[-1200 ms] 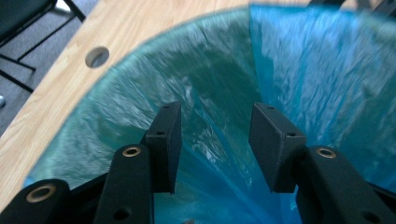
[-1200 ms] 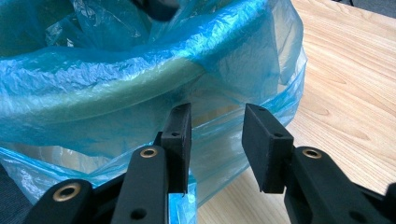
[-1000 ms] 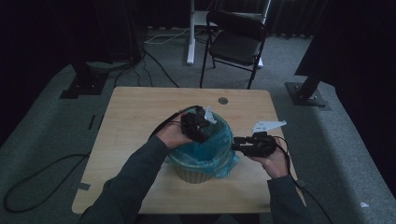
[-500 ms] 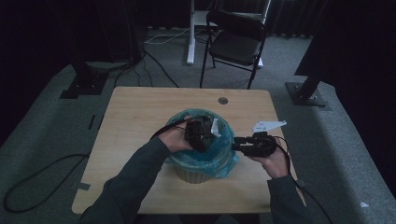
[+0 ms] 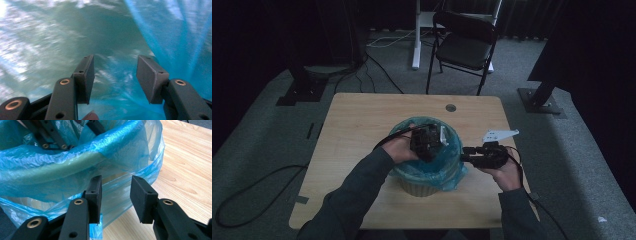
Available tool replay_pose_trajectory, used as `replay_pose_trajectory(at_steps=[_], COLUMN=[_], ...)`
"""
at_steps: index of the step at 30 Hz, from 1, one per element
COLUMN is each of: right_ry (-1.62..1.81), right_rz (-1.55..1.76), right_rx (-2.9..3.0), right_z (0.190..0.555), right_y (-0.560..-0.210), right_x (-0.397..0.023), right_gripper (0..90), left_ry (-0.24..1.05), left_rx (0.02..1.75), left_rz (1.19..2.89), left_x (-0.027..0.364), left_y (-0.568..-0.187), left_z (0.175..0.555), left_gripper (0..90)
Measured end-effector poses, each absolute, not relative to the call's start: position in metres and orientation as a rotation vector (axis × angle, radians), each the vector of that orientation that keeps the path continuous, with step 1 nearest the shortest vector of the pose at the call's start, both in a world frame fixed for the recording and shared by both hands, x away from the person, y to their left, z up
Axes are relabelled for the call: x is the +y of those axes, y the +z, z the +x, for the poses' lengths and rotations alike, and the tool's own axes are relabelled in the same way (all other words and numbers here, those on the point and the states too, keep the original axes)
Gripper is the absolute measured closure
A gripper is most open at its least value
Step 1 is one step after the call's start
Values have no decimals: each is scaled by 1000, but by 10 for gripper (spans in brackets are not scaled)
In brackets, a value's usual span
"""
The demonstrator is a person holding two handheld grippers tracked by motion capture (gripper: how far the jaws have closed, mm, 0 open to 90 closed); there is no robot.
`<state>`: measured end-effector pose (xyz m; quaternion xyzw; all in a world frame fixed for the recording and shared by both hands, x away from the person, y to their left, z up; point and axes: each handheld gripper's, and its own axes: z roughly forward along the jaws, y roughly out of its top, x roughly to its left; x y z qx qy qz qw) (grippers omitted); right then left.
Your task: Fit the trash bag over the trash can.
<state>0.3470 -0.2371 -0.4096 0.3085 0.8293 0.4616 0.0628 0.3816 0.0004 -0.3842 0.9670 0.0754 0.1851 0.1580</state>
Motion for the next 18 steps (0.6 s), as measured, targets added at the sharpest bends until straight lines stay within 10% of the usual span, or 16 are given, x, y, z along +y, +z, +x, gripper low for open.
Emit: replay_pose_trajectory(at_steps=[18], right_ry=[1396], right_rz=[938], right_rx=[2495], right_z=[345], right_y=[-410], right_x=[-240], right_gripper=[607], left_ry=[616], left_rx=[344], left_rz=[2490], left_x=[28], left_y=[-355], left_z=[372], left_gripper=[491])
